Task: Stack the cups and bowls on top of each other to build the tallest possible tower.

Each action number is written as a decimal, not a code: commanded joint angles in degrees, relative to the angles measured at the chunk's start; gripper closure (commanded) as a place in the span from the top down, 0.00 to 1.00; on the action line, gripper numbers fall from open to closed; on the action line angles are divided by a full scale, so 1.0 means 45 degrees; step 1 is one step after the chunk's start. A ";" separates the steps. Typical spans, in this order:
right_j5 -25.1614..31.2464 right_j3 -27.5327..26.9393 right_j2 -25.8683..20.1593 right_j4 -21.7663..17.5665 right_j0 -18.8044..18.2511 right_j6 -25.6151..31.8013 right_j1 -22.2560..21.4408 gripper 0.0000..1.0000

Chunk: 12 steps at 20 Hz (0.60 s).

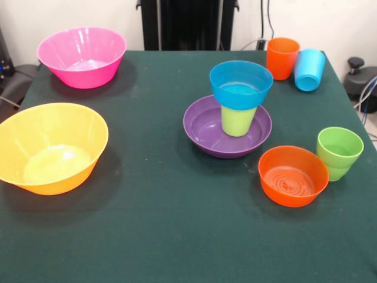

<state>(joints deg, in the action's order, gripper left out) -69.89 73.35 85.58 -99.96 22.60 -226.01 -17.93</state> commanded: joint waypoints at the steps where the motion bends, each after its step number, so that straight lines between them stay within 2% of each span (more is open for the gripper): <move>1: -0.3424 -0.0253 -0.1473 -0.2902 0.0008 0.3201 -0.0608 0.00; 6: -0.2682 0.0570 -0.1891 -0.2843 0.0660 0.3133 -0.0478 0.00; 12: -0.1933 0.0999 -0.2474 -0.2698 0.1025 0.2905 -0.0280 0.00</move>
<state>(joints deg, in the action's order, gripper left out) -78.57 73.77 85.31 -111.36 25.34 -225.52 -20.54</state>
